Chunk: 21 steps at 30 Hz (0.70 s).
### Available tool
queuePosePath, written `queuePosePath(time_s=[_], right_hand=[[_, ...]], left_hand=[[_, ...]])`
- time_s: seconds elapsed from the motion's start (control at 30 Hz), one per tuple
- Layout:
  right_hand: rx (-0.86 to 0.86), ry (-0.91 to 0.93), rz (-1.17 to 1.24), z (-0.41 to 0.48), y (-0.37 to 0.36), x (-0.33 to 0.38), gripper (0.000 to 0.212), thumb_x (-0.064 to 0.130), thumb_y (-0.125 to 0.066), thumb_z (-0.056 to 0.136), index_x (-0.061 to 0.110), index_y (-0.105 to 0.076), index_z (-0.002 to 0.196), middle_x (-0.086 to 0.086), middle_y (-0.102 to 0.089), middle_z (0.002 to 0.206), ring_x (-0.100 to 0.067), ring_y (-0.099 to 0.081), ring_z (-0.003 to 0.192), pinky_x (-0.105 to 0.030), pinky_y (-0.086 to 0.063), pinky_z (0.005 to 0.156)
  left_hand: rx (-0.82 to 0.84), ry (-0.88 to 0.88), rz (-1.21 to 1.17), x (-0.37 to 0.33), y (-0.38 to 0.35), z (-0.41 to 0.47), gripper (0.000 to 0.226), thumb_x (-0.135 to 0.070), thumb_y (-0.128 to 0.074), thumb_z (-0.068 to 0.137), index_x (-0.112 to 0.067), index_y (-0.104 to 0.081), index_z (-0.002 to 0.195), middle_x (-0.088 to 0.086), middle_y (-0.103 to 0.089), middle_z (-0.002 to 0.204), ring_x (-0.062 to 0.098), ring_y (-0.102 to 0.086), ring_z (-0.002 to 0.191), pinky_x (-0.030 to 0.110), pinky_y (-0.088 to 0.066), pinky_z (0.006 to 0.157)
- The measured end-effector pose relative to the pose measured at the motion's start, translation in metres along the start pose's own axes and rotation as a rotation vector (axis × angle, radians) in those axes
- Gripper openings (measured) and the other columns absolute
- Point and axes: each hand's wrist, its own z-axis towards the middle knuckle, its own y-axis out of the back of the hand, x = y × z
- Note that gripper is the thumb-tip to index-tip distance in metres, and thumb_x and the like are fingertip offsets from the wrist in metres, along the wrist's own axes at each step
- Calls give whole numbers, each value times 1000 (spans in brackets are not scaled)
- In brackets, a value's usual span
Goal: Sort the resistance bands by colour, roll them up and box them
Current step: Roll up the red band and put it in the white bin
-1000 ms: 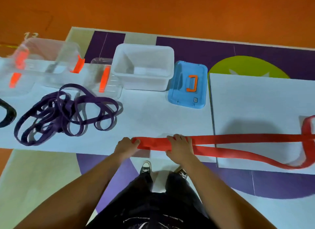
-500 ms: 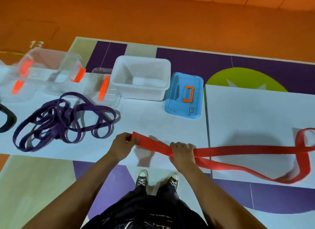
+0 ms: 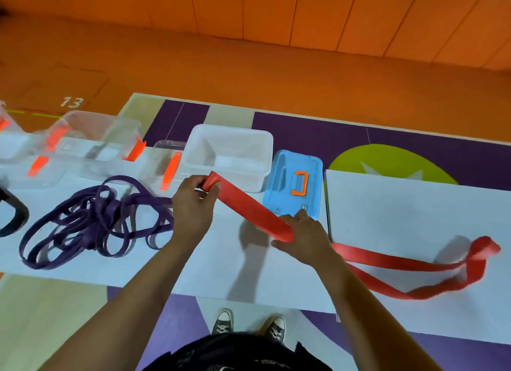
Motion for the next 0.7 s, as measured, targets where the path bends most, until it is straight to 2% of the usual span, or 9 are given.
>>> queuePosePath(time_s=[0.07,0.17,0.27,0.33,0.4,0.5,0.57,0.63,0.7], right_hand=[[92,-15,-76,3,-3,2,96,75,-65,76,36,-28,155,-8,-39,146,-31,-48,132,-43,-35,106],[94,44,129,9,14,15,112,63,-73,76,36,-5,161,-4,-23,164,-30,-28,149,-47,-22,117],[-96,198,307,14,52,44,112,55,-78,75,44,-6,160,6,-28,161,-20,-27,148,-40,-19,119],[-186,271,372,17,74,71,112,58,-79,75,46,-6,159,11,-33,156,-14,-30,142,-35,-22,115],[-244,320,347,19,85,100,108,61,-76,78,46,-5,158,9,-39,150,-16,-40,133,-37,-30,112],[-308,310,480,20,90,130,70,45,-67,93,42,-27,150,8,-58,132,-17,-57,111,-35,-45,96],[-359,276,605,19,91,131,44,32,-66,93,36,-49,132,11,-66,105,-17,-62,92,-34,-51,80],[-360,256,538,17,92,123,36,40,-71,87,36,-55,119,17,-62,89,-15,-62,83,-33,-51,74],[-189,221,457,13,93,113,45,56,-75,80,38,-54,116,18,-63,91,-12,-63,85,-31,-52,76]], left_hand=[[36,-5,-4,-7,4,1,14,-25,-71,93,-18,-70,105,-4,-71,101,9,-66,83,35,-56,83],[80,-4,-77,-14,11,-4,12,-23,-73,92,-22,-71,104,-6,-73,97,12,-71,81,34,-58,80],[55,13,-177,-25,26,-2,13,-25,-73,91,-35,-69,99,0,-74,100,22,-74,88,36,-54,66],[19,-39,-179,-39,38,4,15,-22,-72,92,-34,-68,101,0,-73,105,21,-73,91,34,-57,73],[-4,-115,-175,-60,47,7,17,-15,-71,93,-25,-68,106,-4,-72,106,12,-71,92,17,-55,80],[-2,-227,-138,-87,51,4,19,-11,-71,92,-19,-68,109,-13,-69,102,4,-68,91,6,-48,75],[-11,-230,-123,-88,49,3,19,-12,-71,92,-23,-67,108,-10,-69,102,7,-69,90,6,-48,73],[-10,-176,-128,-77,46,3,20,-14,-71,92,-28,-65,106,-4,-72,104,13,-72,88,9,-51,72],[5,-115,-135,-64,43,-1,17,-14,-71,92,-26,-68,103,-4,-73,97,11,-72,79,16,-51,67]])
